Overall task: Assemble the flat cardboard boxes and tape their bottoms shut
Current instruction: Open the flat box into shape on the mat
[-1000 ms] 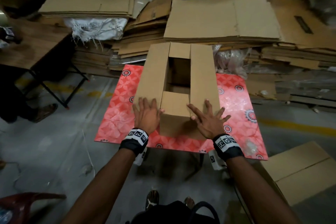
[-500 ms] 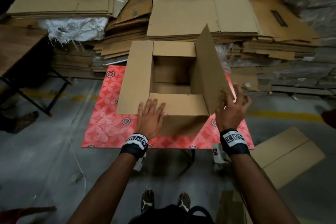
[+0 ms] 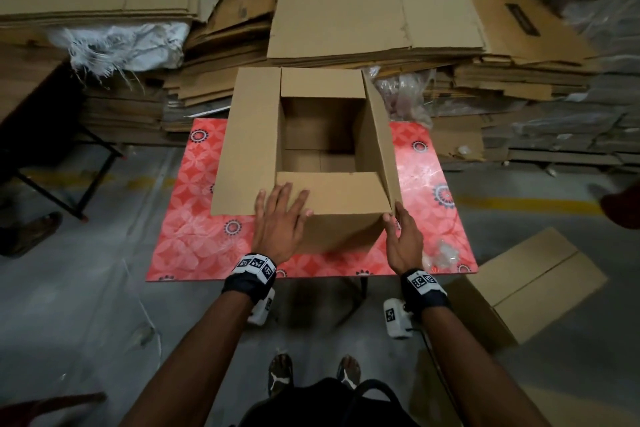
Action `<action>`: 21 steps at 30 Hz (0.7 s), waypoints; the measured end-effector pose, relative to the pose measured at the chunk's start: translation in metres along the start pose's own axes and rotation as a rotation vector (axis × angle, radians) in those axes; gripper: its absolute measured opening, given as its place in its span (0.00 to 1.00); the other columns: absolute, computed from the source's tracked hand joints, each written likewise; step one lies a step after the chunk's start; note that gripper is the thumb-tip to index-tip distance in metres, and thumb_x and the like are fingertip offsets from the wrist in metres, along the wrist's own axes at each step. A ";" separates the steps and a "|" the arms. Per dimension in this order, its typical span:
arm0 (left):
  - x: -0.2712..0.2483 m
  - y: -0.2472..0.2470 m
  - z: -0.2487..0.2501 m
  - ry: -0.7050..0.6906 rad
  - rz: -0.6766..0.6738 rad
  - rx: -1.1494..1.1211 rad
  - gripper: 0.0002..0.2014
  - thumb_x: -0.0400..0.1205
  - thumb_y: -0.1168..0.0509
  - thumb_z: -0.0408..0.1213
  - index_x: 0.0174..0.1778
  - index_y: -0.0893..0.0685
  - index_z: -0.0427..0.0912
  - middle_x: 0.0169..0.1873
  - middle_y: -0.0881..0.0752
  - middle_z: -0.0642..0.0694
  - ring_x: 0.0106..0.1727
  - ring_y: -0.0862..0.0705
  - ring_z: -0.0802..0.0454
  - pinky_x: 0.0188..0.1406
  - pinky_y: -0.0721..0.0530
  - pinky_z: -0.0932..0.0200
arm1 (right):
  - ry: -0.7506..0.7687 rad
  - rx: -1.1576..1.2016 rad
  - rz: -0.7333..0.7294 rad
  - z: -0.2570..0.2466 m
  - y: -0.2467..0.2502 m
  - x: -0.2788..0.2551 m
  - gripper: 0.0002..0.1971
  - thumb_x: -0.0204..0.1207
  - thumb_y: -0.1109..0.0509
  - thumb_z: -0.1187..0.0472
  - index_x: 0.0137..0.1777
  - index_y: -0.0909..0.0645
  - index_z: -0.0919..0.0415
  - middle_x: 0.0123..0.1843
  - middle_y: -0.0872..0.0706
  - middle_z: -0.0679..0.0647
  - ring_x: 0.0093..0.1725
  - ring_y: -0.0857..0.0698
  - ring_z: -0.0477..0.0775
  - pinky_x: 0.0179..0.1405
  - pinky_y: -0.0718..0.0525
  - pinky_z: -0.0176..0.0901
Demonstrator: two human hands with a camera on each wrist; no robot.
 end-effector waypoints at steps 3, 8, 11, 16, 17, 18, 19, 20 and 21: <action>0.001 -0.001 -0.001 -0.012 0.004 -0.013 0.28 0.92 0.59 0.58 0.86 0.33 0.58 0.86 0.33 0.45 0.87 0.38 0.44 0.87 0.54 0.33 | 0.016 -0.010 0.005 0.003 -0.004 0.004 0.32 0.84 0.45 0.32 0.81 0.28 0.50 0.73 0.15 0.56 0.72 0.17 0.62 0.70 0.18 0.66; 0.009 -0.002 -0.011 -0.040 0.000 -0.061 0.27 0.91 0.59 0.59 0.85 0.31 0.59 0.85 0.32 0.48 0.85 0.35 0.45 0.86 0.50 0.33 | 0.111 -0.097 -0.021 -0.003 -0.002 0.009 0.30 0.86 0.46 0.34 0.86 0.37 0.41 0.68 0.13 0.58 0.67 0.15 0.64 0.65 0.17 0.64; 0.018 0.000 -0.023 -0.061 0.007 -0.102 0.26 0.91 0.55 0.58 0.85 0.30 0.59 0.84 0.31 0.49 0.84 0.35 0.46 0.86 0.50 0.34 | 0.208 -0.212 -0.088 -0.021 0.002 0.013 0.28 0.88 0.44 0.40 0.88 0.43 0.34 0.56 0.16 0.59 0.55 0.16 0.64 0.56 0.17 0.59; 0.042 0.001 -0.053 -0.096 -0.063 -0.134 0.29 0.89 0.58 0.64 0.85 0.32 0.63 0.84 0.30 0.55 0.86 0.37 0.46 0.85 0.55 0.37 | 0.294 -0.305 -0.224 -0.041 0.011 0.031 0.24 0.90 0.50 0.42 0.86 0.37 0.35 0.50 0.17 0.60 0.47 0.16 0.63 0.47 0.19 0.52; 0.047 0.003 -0.058 -0.101 -0.085 -0.125 0.30 0.88 0.58 0.65 0.85 0.33 0.64 0.85 0.31 0.57 0.87 0.38 0.46 0.85 0.58 0.38 | 0.315 -0.321 -0.268 -0.044 0.011 0.036 0.24 0.90 0.49 0.47 0.86 0.36 0.35 0.51 0.17 0.60 0.48 0.16 0.64 0.47 0.18 0.54; 0.050 0.005 -0.063 -0.098 -0.102 -0.114 0.31 0.87 0.59 0.66 0.86 0.33 0.65 0.85 0.32 0.58 0.88 0.41 0.46 0.84 0.62 0.39 | 0.330 -0.341 -0.310 -0.045 0.012 0.042 0.26 0.89 0.45 0.55 0.85 0.35 0.35 0.50 0.17 0.60 0.48 0.16 0.64 0.49 0.16 0.56; 0.053 0.006 -0.065 -0.083 -0.108 -0.102 0.31 0.86 0.58 0.66 0.86 0.33 0.65 0.86 0.33 0.58 0.89 0.43 0.46 0.84 0.64 0.38 | 0.336 -0.366 -0.342 -0.047 0.012 0.048 0.30 0.86 0.41 0.62 0.85 0.35 0.35 0.50 0.18 0.59 0.48 0.16 0.65 0.49 0.15 0.58; 0.054 0.008 -0.064 -0.059 -0.096 -0.090 0.30 0.87 0.54 0.64 0.85 0.31 0.63 0.86 0.34 0.57 0.89 0.45 0.45 0.83 0.65 0.36 | 0.328 -0.402 -0.361 -0.049 0.012 0.053 0.34 0.83 0.39 0.67 0.85 0.34 0.35 0.49 0.19 0.57 0.47 0.16 0.65 0.49 0.14 0.59; 0.054 0.011 -0.061 -0.033 -0.062 -0.080 0.27 0.87 0.48 0.59 0.84 0.28 0.61 0.86 0.33 0.56 0.90 0.46 0.44 0.84 0.64 0.32 | 0.308 -0.435 -0.376 -0.052 0.011 0.057 0.35 0.83 0.38 0.68 0.84 0.33 0.35 0.49 0.20 0.56 0.47 0.15 0.66 0.49 0.13 0.60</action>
Point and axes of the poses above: each hand's wrist, its own x-axis towards the middle knuckle, its own y-axis out of the back of the hand, z = x × y, the point moved 5 cm from there along x, towards the middle knuckle
